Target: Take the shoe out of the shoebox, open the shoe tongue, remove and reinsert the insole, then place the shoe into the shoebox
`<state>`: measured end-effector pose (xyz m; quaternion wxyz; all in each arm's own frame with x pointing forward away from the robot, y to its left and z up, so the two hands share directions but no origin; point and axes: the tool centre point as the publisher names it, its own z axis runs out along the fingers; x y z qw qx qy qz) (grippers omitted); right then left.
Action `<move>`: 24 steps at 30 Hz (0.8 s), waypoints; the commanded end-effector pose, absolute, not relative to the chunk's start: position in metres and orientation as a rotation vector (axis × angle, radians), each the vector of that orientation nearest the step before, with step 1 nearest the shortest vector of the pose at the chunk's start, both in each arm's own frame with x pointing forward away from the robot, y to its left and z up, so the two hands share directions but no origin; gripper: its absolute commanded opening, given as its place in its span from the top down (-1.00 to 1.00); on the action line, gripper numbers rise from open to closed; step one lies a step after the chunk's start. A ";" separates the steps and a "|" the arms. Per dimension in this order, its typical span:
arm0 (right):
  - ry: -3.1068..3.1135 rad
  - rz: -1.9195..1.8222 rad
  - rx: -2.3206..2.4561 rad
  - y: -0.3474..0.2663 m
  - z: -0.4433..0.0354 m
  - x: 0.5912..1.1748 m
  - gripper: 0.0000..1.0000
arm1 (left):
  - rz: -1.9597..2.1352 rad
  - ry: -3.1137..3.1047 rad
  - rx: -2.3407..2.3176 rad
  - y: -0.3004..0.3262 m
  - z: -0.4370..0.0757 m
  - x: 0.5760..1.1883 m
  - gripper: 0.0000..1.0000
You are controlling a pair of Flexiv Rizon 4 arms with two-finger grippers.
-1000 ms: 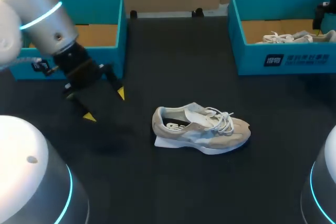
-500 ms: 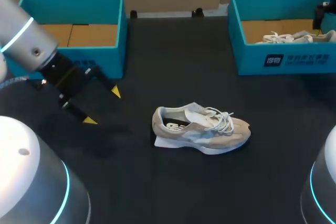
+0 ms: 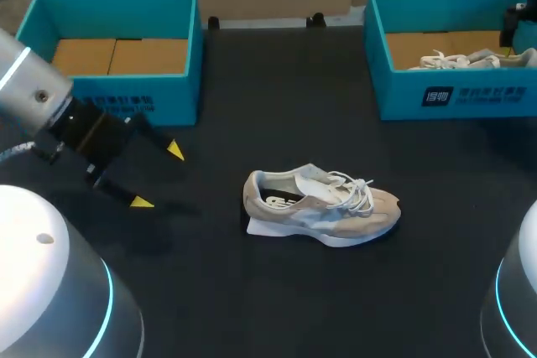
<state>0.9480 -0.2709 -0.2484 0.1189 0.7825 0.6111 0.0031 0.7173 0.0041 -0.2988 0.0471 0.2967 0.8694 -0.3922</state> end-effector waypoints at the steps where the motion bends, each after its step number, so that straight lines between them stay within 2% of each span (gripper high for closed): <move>1: 1.787 0.010 2.288 -0.271 -0.249 0.948 -1.00 | -1.325 2.629 0.644 0.017 -0.310 0.712 -1.00; 11: 1.787 0.010 2.288 -0.271 -0.249 0.948 -1.00 | -1.444 2.676 0.289 0.027 -0.329 0.723 -1.00; 24: 1.787 0.010 2.288 -0.271 -0.249 0.948 -1.00 | -1.599 2.687 0.055 0.030 -0.363 0.726 -1.00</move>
